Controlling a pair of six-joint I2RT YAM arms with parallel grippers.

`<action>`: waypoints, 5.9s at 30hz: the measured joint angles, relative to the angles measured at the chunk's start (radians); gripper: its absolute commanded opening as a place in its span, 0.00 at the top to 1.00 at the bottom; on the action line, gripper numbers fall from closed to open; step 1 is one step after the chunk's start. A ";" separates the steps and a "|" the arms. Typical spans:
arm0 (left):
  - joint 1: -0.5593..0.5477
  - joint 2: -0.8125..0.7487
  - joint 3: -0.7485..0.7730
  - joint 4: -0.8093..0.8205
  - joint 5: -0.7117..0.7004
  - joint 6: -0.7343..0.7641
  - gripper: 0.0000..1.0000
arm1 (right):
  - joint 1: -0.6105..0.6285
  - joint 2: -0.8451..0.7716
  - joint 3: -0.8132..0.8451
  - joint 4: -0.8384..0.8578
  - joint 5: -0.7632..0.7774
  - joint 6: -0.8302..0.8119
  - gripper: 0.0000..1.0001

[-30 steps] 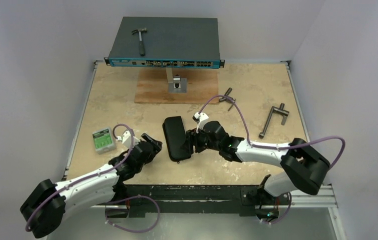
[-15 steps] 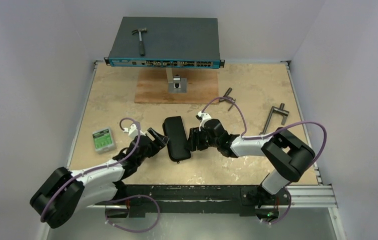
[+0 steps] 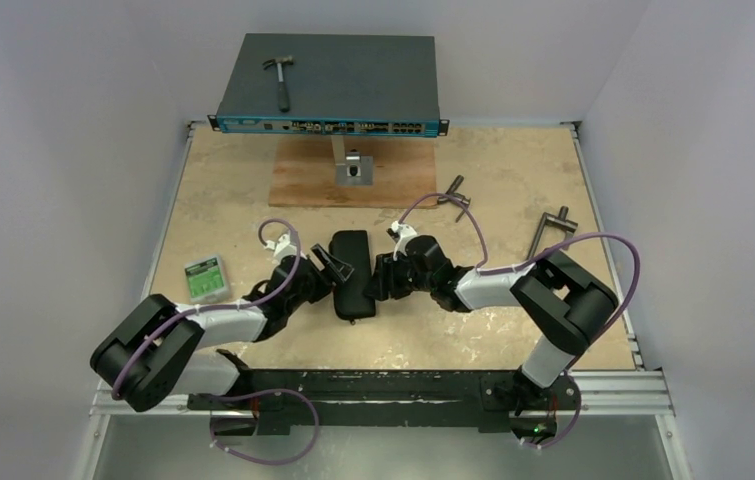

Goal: Sort the hair-cutting tools
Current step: Zip the hairdressing tool bag at the center of the board.

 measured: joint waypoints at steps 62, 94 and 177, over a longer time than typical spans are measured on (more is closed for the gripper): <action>0.050 0.309 -0.256 0.824 0.284 -0.114 1.00 | -0.152 0.027 -0.150 0.302 -0.259 0.180 0.33; 0.053 0.254 -0.240 0.824 0.321 -0.176 1.00 | -0.165 0.301 -0.221 0.930 -0.494 0.520 0.41; -0.457 -0.554 0.140 -0.237 -0.089 0.838 0.50 | -0.200 -0.649 0.017 -0.112 -0.251 0.447 1.00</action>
